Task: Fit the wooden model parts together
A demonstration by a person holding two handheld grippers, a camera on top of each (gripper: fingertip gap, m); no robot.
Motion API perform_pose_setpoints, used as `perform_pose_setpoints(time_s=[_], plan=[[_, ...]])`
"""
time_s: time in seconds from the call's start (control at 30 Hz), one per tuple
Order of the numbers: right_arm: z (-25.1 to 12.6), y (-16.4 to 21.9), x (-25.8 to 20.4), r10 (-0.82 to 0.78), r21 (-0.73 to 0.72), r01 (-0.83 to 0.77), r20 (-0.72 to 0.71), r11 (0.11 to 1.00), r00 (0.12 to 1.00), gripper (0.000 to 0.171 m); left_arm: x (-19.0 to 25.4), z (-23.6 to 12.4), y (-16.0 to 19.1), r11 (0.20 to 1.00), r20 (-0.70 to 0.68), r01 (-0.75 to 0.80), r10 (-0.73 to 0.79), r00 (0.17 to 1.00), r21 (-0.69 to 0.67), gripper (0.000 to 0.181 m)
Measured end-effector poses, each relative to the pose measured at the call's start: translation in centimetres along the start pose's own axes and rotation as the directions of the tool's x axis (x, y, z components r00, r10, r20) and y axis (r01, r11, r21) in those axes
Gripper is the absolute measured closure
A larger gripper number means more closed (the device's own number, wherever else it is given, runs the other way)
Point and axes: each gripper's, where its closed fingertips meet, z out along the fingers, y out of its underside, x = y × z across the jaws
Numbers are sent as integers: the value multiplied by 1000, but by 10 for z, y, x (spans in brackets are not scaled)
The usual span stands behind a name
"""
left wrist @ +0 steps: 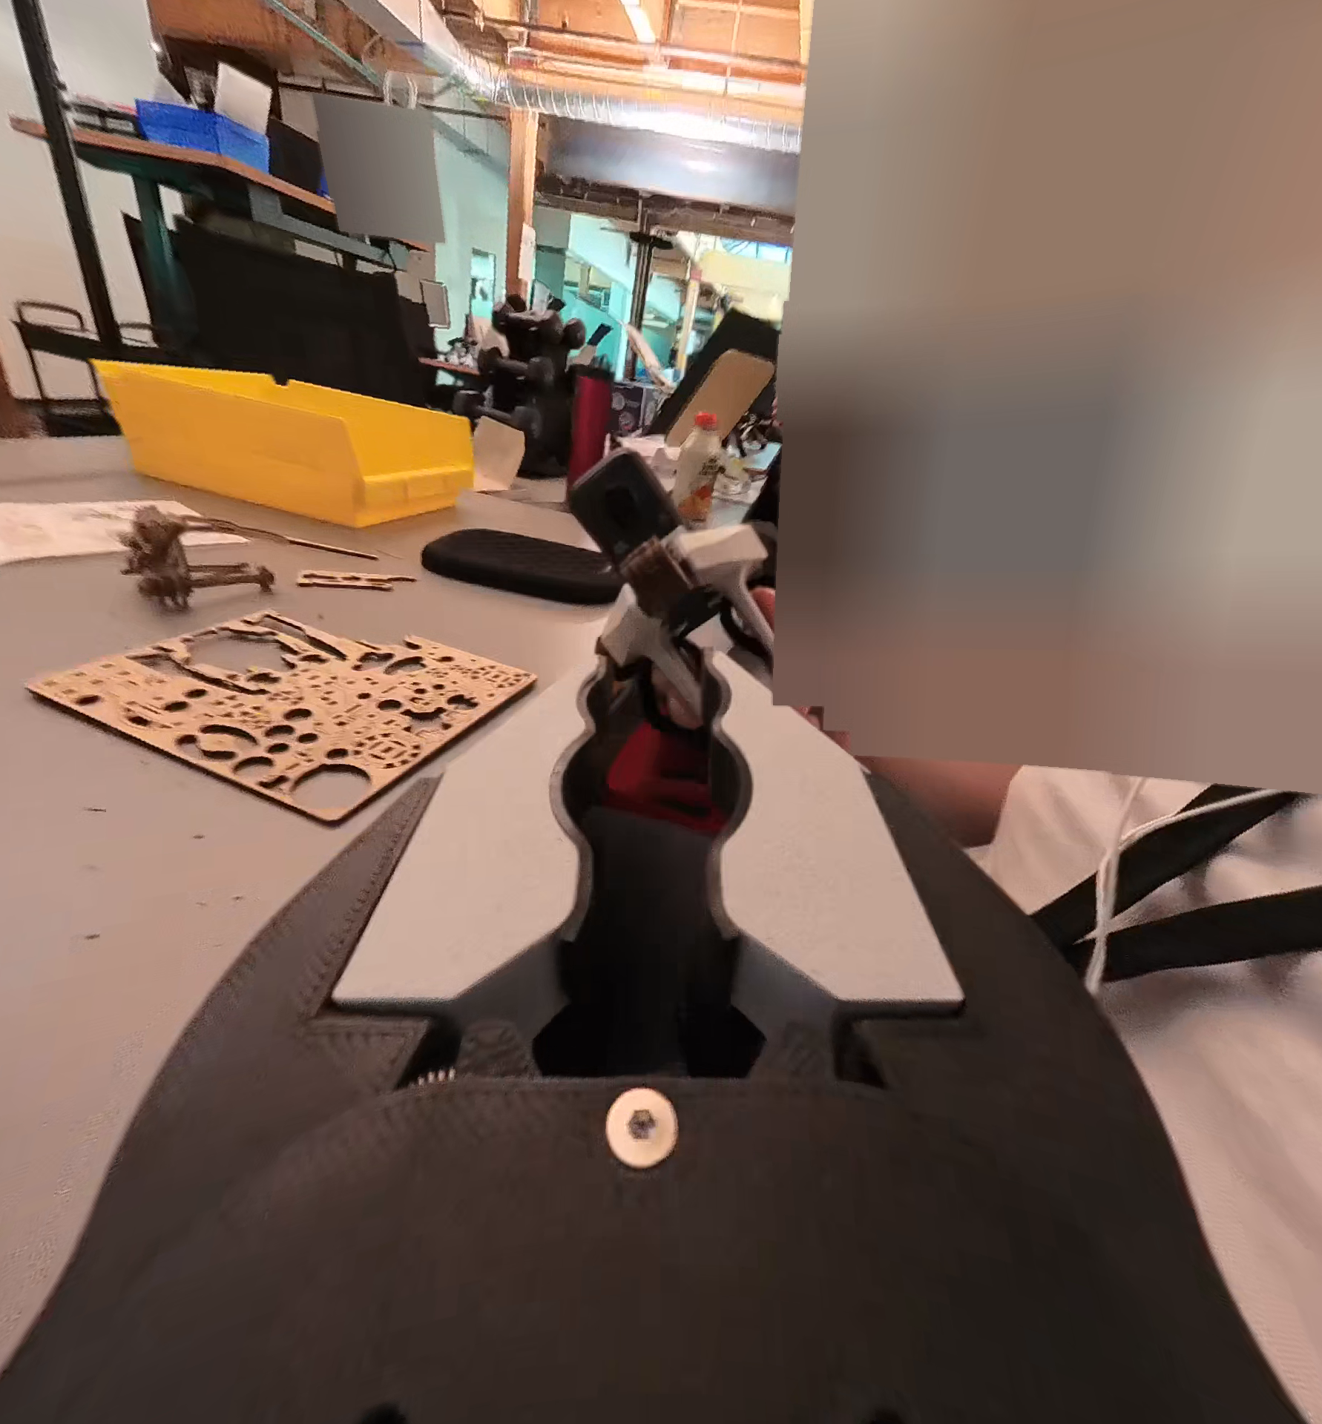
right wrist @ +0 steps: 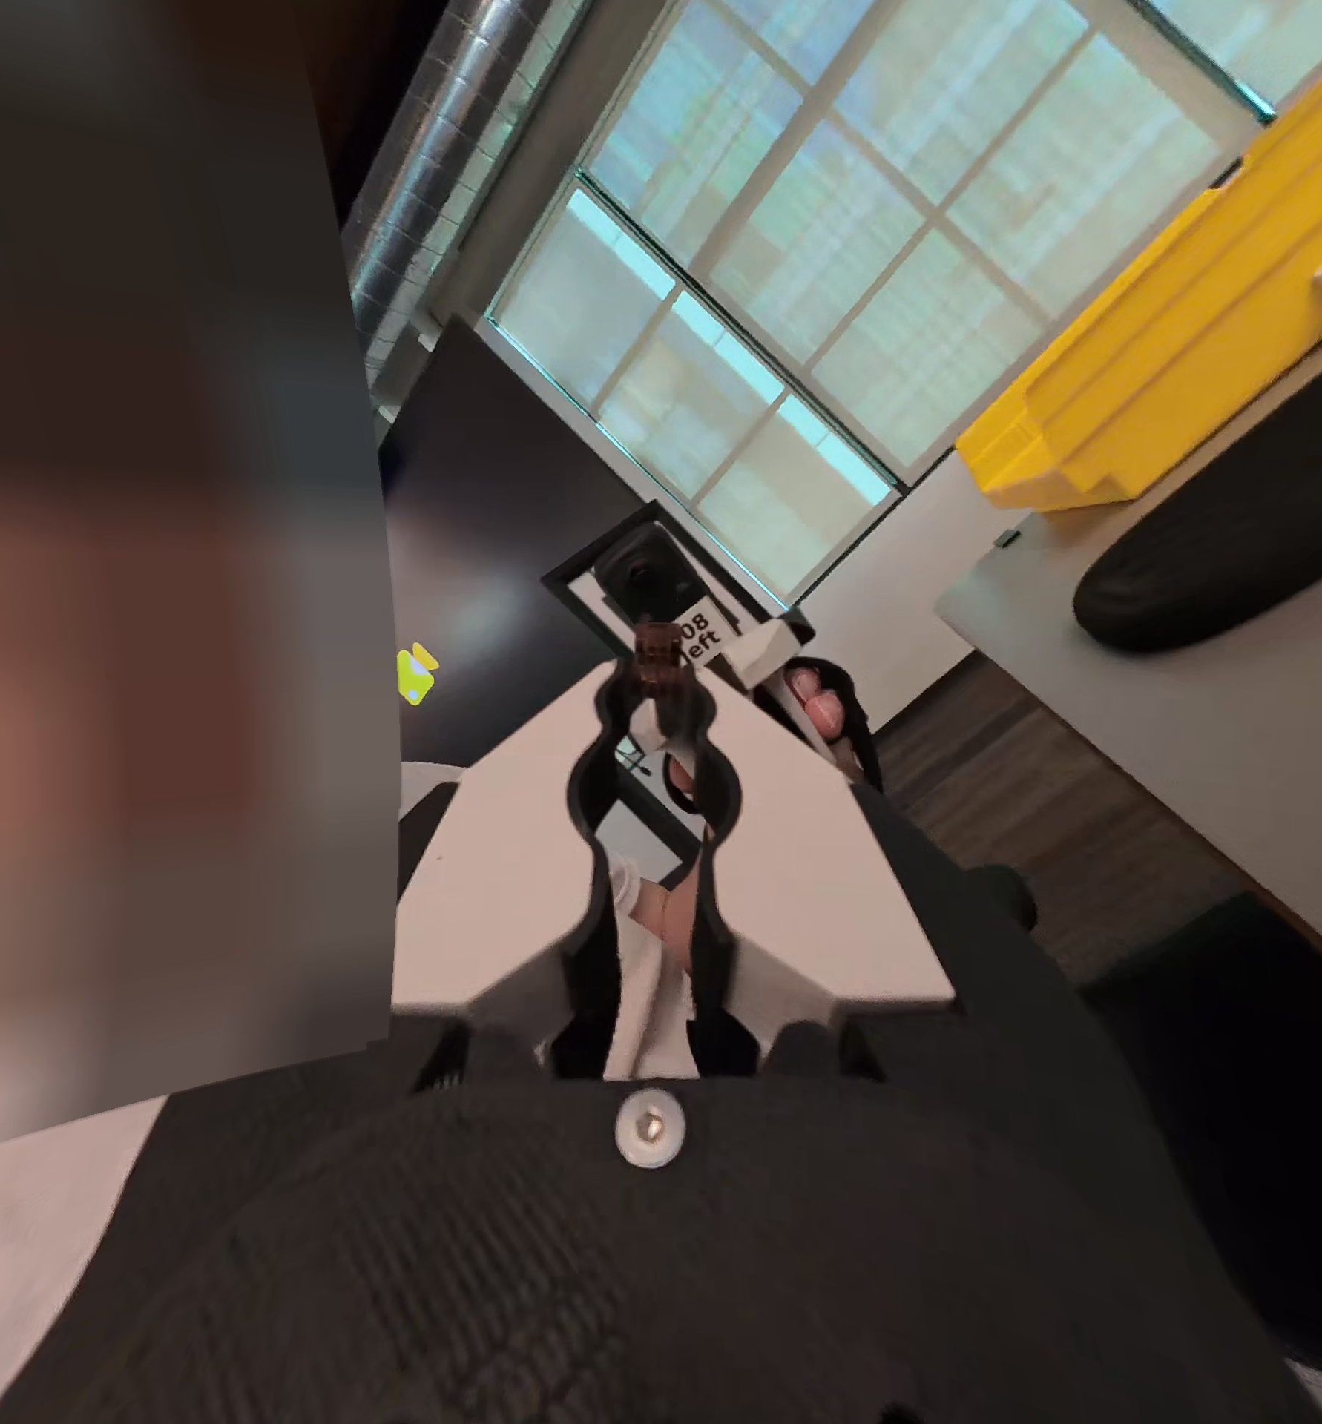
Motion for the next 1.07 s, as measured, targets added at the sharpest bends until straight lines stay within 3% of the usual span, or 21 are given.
perform_pose_setpoints(time_s=[0.03,0.33,0.6,0.8,1.07], plan=[[-1,0,2,2,-1,-2,-11,1000,1000,161,0,0,-1,999,-14,41,-40,999,16,161],[-2,5,12,-46,-49,43,-70,998,997,161,-7,1,-6,979,-42,199,-197,979,35,155],[5,19,2,-416,-226,391,-74,892,906,160,6,-2,-8,990,-140,138,-135,981,17,172],[8,-3,-18,-595,-58,592,-80,804,800,149,5,-9,-30,951,-164,214,-179,970,224,172],[16,0,-16,-601,-45,600,-110,798,791,150,4,-12,-34,921,-141,212,-174,975,327,171]])
